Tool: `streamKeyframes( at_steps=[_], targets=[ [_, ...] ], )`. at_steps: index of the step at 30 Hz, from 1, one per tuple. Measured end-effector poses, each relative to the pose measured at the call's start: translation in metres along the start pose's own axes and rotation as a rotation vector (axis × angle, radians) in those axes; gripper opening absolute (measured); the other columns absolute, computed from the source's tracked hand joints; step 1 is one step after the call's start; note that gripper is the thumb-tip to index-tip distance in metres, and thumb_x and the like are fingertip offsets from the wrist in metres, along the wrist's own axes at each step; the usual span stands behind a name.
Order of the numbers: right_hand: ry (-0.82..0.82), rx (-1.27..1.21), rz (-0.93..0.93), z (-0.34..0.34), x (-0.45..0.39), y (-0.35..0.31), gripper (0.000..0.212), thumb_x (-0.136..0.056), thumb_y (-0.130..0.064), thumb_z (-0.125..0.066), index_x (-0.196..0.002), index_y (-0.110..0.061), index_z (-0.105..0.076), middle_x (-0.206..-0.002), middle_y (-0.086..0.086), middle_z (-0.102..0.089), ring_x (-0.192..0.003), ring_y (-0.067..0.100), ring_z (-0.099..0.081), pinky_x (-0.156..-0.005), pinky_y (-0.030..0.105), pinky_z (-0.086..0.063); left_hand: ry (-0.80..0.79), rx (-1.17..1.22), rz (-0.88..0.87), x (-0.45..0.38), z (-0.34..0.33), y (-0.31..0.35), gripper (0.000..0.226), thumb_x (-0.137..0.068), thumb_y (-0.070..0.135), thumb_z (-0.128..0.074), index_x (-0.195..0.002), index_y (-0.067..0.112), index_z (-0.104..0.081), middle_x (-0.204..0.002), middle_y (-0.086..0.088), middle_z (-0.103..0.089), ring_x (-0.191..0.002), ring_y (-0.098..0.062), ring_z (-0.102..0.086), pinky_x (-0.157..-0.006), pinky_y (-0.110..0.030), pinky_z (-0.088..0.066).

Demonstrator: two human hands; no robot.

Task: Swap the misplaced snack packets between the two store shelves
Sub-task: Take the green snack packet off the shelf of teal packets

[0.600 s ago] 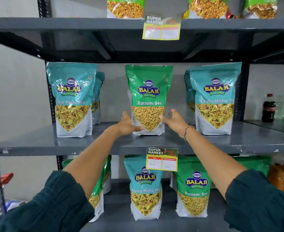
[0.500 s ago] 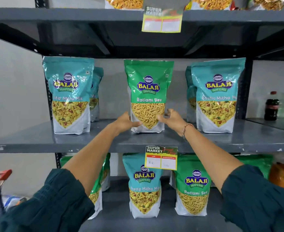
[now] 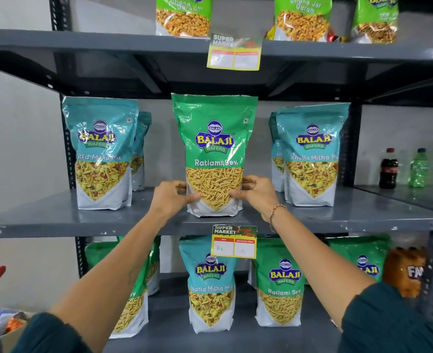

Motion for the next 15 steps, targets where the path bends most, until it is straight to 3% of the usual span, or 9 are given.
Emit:
streamKeyframes(
  at_steps=[2,6,9,15],
  targets=[
    [-0.006,-0.014,0.02,0.002,0.019,-0.014,0.043,-0.062,-0.007,-0.082,-0.101,-0.007,-0.063,-0.104,0.012,-0.071,-0.089,0.017,-0.066,-0.079,0.024,-0.053,0.014,0.03,-0.014,0.017,0.012,0.006,0.051,-0.062,0.029,-0.083,-0.104,0.007,-0.067,-0.107,-0.009,-0.072,-0.09,-0.018,-0.065,-0.085,-0.029,-0.051],
    [-0.001,-0.035,0.031,0.007,0.062,-0.04,0.047,-0.062,-0.009,-0.082,-0.105,-0.005,-0.063,-0.1,0.009,-0.071,-0.089,0.016,-0.066,-0.086,0.028,-0.053,0.038,0.047,-0.035,0.055,0.037,0.024,0.053,-0.061,0.031,-0.083,-0.105,0.007,-0.067,-0.102,-0.004,-0.07,-0.09,-0.018,-0.065,-0.085,-0.029,-0.051],
    [-0.01,-0.042,0.04,0.01,0.097,-0.053,0.045,-0.062,-0.011,-0.082,-0.103,-0.007,-0.064,-0.09,0.0,-0.069,-0.081,0.006,-0.064,-0.069,0.012,-0.052,0.03,0.067,-0.049,0.087,0.048,0.034,0.051,-0.062,0.029,-0.082,-0.106,0.007,-0.067,-0.096,-0.001,-0.067,-0.083,-0.014,-0.063,-0.079,-0.025,-0.048],
    [-0.019,-0.057,-0.033,0.001,0.165,-0.028,0.047,-0.056,-0.014,-0.086,-0.099,-0.009,-0.067,-0.098,0.008,-0.073,-0.09,0.017,-0.07,-0.085,0.035,-0.056,0.0,0.08,-0.016,0.15,0.051,0.003,0.052,-0.059,0.033,-0.084,-0.104,0.011,-0.069,-0.101,-0.006,-0.073,-0.088,-0.012,-0.068,-0.08,-0.023,-0.053]
  ],
)
Point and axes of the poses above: each hand's wrist, its own x-axis away from the middle knuckle, its own z-axis out of the back of the hand, y = z × x, the point moved 8 cm from there along -x, towards the middle knuckle
